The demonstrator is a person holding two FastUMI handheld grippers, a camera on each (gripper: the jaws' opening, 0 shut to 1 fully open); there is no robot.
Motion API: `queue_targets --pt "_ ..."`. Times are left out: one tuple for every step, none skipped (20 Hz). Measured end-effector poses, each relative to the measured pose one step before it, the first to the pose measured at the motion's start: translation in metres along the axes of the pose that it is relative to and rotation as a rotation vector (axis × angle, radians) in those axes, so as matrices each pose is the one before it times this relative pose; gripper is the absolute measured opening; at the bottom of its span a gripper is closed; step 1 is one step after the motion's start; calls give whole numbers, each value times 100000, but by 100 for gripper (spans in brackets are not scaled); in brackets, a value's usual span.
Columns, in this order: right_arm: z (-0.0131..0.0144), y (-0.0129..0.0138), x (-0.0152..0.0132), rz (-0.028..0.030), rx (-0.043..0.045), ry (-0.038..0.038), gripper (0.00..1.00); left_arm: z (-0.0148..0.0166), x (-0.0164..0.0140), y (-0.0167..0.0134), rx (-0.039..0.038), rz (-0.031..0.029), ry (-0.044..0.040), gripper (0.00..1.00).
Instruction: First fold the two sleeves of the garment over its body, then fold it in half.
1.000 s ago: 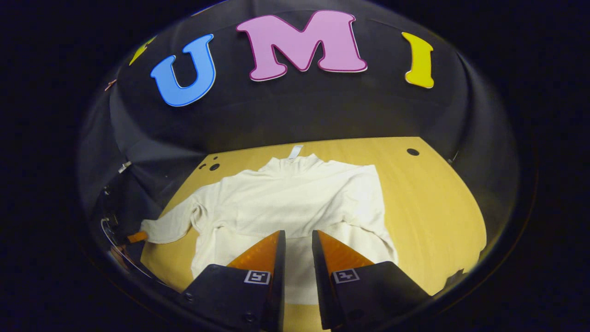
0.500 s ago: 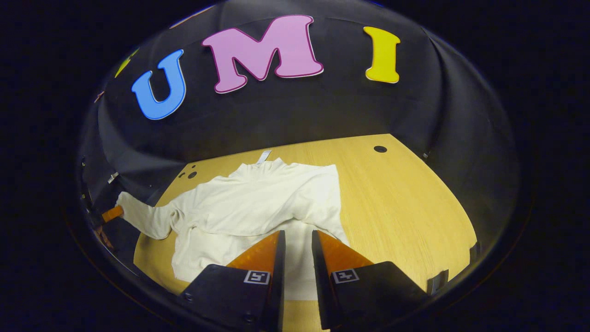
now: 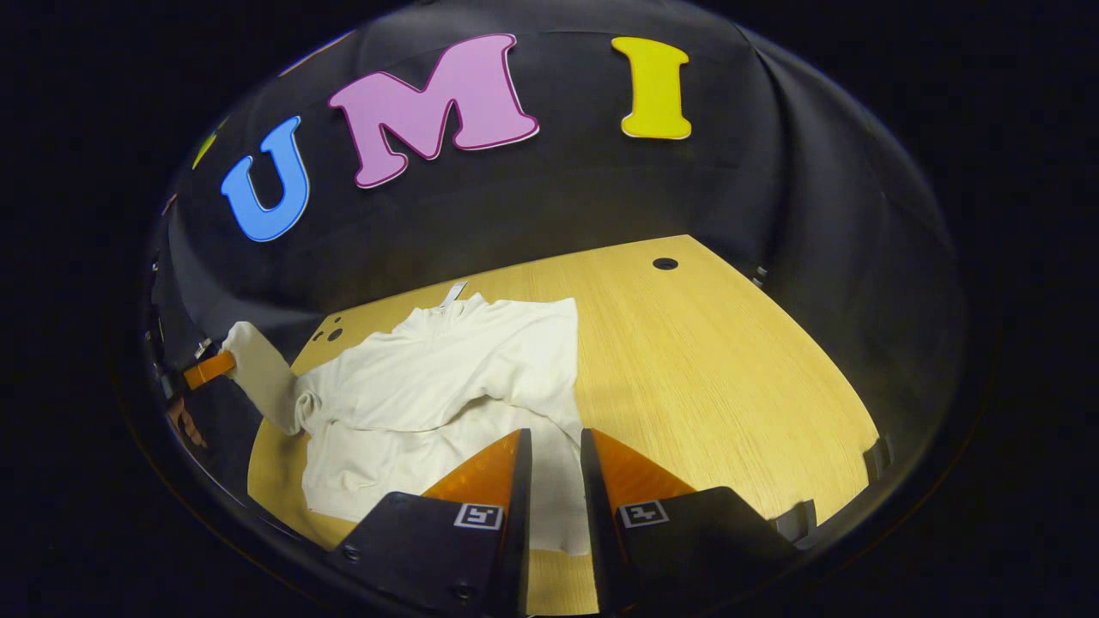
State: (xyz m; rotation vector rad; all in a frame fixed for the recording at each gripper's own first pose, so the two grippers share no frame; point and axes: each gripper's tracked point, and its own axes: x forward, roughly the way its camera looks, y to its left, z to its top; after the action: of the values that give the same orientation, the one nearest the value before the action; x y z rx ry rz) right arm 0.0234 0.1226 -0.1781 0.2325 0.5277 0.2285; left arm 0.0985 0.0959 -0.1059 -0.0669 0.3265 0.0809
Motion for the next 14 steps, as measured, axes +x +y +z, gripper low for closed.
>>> queue_targets --pt "-54 -445 -149 -115 479 175 34 137 245 -1229 299 -1294 231 12" --pt "15 -445 -43 -54 461 130 34 -24 184 -1096 304 -1220 63 12" --pt "-166 -362 -3 -84 328 321 34 163 217 -1121 245 -1268 -79 12" --pt "-19 -332 -66 30 376 173 26 65 263 -1216 308 -1343 -55 12" --pt "-119 -284 34 124 183 280 27 123 330 -1157 435 -1468 161 12" --pt "-54 -458 19 16 -154 281 29 -13 352 -1090 622 -1330 17 12" --pt "-29 -515 -96 13 -143 204 38 48 271 -1205 624 -1428 251 12" --pt "15 -360 -68 80 -14 184 40 -31 342 -1189 598 -1411 313 12" --pt "47 -378 20 -54 76 -106 40 -63 448 -1243 435 -1438 335 12" --pt "49 -466 -51 -28 40 118 45 -227 421 -1246 399 -1381 309 12" --pt "-55 -456 142 -10 57 236 46 191 635 -1211 498 -1191 355 16" --pt "72 -331 23 -31 190 257 46 -313 475 -1041 615 -1045 660 13" --pt "-89 -268 574 96 173 438 36 -325 453 -1018 584 -940 1136 12" --pt "-50 -363 112 134 56 554 36 -433 484 -1008 386 -1076 1087 12"
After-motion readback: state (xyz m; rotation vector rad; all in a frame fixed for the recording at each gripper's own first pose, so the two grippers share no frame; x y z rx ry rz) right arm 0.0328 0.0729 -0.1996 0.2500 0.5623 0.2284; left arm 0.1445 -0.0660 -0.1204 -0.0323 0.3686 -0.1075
